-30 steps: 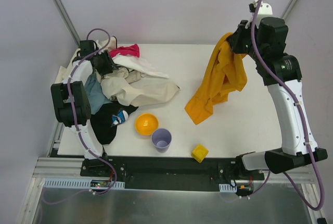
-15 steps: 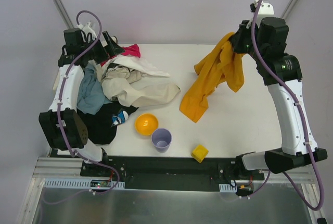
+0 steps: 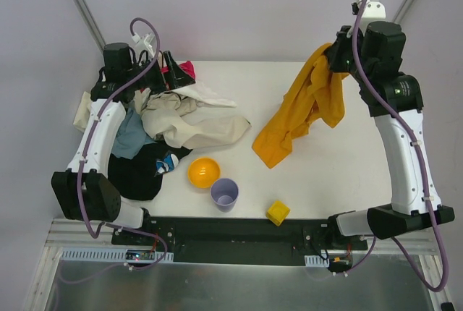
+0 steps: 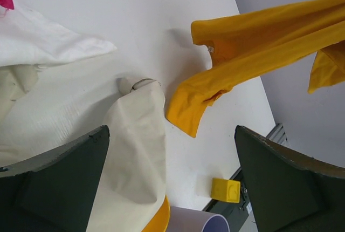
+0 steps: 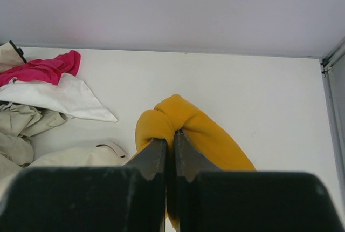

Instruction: Pick out a specific cloth from the pile

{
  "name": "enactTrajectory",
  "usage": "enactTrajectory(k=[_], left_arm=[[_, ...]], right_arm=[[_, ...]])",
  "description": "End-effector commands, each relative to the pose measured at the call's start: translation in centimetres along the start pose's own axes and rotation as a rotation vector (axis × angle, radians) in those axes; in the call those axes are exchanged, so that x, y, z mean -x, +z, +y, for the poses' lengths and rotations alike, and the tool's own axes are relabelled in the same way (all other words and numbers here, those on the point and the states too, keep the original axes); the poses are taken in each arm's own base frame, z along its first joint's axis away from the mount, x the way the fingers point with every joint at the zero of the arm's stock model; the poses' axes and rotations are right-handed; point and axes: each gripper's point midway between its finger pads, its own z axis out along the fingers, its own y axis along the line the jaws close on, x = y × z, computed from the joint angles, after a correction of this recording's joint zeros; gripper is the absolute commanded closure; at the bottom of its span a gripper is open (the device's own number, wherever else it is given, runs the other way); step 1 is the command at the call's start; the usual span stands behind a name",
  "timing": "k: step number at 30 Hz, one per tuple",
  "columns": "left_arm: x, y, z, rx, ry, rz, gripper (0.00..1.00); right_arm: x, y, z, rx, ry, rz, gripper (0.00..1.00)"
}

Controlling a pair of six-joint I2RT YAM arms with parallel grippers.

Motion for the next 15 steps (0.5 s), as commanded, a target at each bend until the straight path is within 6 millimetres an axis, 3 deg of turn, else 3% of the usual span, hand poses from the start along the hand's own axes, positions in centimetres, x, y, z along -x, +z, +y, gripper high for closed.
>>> enactTrajectory(k=[1, 8, 11, 15], left_arm=[[-1.7, -0.5, -1.6, -0.044, 0.028, 0.035, 0.01], [-3.3, -0.2, -1.0, -0.036, 0.013, 0.069, 0.01], [-3.8, -0.1, -0.7, -0.030, 0.007, 0.080, 0.01], [-4.3, -0.1, -0.4, -0.021, 0.002, 0.086, 0.01]], right_arm=[[5.1, -2.2, -2.6, -0.116, -0.043, -0.146, 1.00], [7.6, -4.7, -8.4, -0.350, -0.037, -0.219, 1.00], [7.5, -4.6, -10.1, -0.389, -0.012, -0.216, 1.00], [6.0, -3.1, -10.9, -0.391, 0.010, -0.179, 1.00]])
